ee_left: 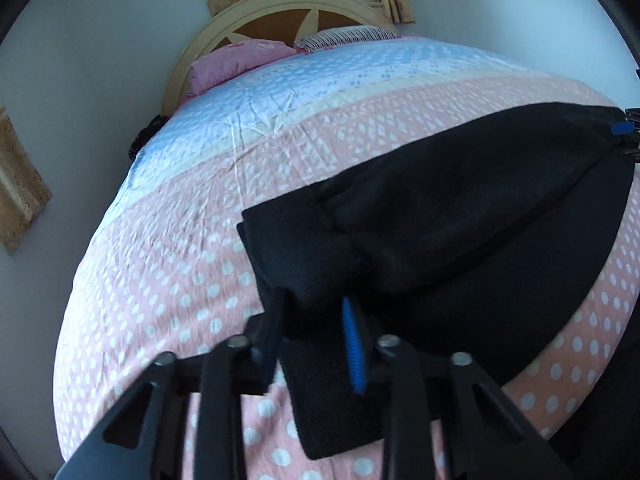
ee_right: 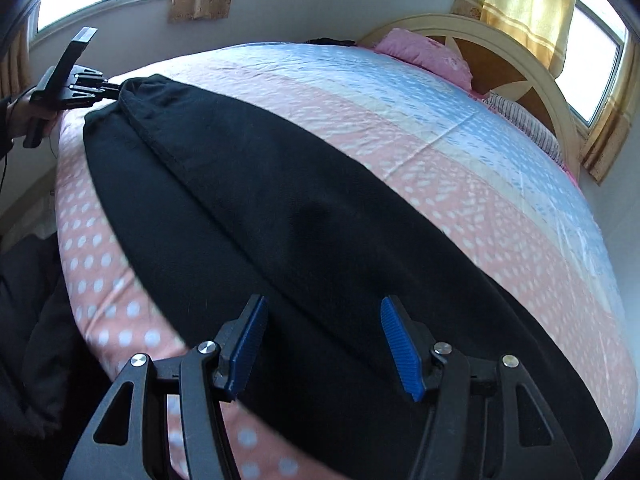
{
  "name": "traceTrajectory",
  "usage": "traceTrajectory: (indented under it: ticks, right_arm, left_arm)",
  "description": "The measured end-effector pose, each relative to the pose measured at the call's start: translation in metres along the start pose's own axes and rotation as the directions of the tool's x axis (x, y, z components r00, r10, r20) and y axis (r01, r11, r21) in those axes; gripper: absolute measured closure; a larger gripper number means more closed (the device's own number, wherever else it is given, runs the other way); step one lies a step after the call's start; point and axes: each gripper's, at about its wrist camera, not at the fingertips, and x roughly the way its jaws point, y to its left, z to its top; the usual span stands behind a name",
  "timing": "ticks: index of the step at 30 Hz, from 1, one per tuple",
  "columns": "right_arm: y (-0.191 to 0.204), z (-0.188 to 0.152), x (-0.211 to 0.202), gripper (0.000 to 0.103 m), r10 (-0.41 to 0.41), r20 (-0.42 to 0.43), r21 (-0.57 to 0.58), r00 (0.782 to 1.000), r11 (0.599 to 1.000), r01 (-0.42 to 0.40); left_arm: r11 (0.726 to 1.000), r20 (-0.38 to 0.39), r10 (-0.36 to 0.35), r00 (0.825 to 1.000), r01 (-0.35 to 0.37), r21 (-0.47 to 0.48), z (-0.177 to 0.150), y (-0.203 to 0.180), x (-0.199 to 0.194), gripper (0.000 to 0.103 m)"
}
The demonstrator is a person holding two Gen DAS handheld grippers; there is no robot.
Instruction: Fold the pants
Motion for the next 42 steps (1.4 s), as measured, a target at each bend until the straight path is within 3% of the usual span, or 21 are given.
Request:
traceTrajectory:
  ticks: [1,3,4,9,14,19,20,21,23,27,29,31,33,42]
  right_arm:
    - [-0.001,0.003,0.003,0.045,0.009,-0.004,0.008,1.000,1.000,-0.009]
    - [0.001,0.007,0.006,0.077,0.028,-0.014,0.014,1.000,1.000,-0.028]
    - [0.001,0.007,0.005,0.083,0.058,-0.014,0.022,0.998,0.998,-0.057]
    - [0.002,0.007,-0.006,0.097,0.059,-0.004,0.019,0.998,0.998,-0.059]
    - [0.002,0.008,-0.003,0.100,0.044,-0.014,0.028,0.999,0.999,-0.044]
    - [0.011,0.009,-0.002,0.097,0.019,-0.019,-0.083,1.000,0.996,-0.021]
    - [0.013,0.007,-0.003,0.088,0.006,-0.019,-0.106,1.000,0.994,-0.008]
    - [0.016,0.005,-0.004,0.071,-0.020,-0.023,-0.136,1.000,0.991,0.017]
    - [0.015,-0.001,-0.009,0.055,-0.066,-0.019,-0.162,0.998,0.985,0.062]
    - [0.007,-0.005,-0.008,0.055,-0.097,-0.021,-0.148,0.995,0.985,0.092]
    - [0.003,-0.003,-0.004,0.058,-0.123,-0.018,-0.135,0.992,0.984,0.120]
    - [0.002,-0.001,0.002,0.073,-0.127,-0.020,-0.141,0.992,0.982,0.123]
    - [0.004,0.002,0.005,0.100,-0.131,-0.019,-0.155,0.991,0.980,0.127]
    - [-0.003,0.009,-0.049,0.100,-0.112,0.085,-0.125,0.990,0.985,0.122]
  left_arm:
    - [1.000,-0.001,-0.003,1.000,0.003,-0.001,0.001,0.002,-0.001,0.089]
    - [1.000,0.003,-0.005,1.000,0.005,-0.009,0.003,0.005,-0.003,0.092]
    - [1.000,0.007,-0.011,1.000,0.011,-0.011,0.004,0.006,-0.005,0.093]
    - [0.999,0.022,-0.045,0.999,0.045,-0.008,0.008,0.005,-0.018,0.094]
    - [0.998,0.029,-0.057,0.998,0.058,-0.021,0.005,0.009,-0.024,0.094]
    - [0.999,0.014,-0.034,0.999,0.035,-0.012,0.006,0.004,-0.017,0.094]
    - [0.999,0.019,-0.035,0.999,0.035,-0.018,0.006,0.005,-0.017,0.094]
    - [0.999,0.021,-0.036,0.999,0.037,-0.021,0.007,0.005,-0.017,0.094]
    - [0.999,0.016,-0.031,0.999,0.031,-0.012,0.008,0.004,-0.015,0.094]
    - [0.999,0.009,-0.035,0.999,0.035,-0.009,0.007,0.005,-0.013,0.094]
    - [0.999,0.008,-0.035,0.999,0.035,-0.011,0.006,0.005,-0.012,0.094]
    - [0.999,0.005,-0.035,0.999,0.035,-0.013,0.006,0.004,-0.010,0.094]
    - [0.999,0.004,-0.037,0.999,0.037,-0.023,0.008,0.005,-0.009,0.094]
    - [0.998,0.032,-0.053,0.998,0.054,-0.028,0.013,0.016,-0.026,0.094]
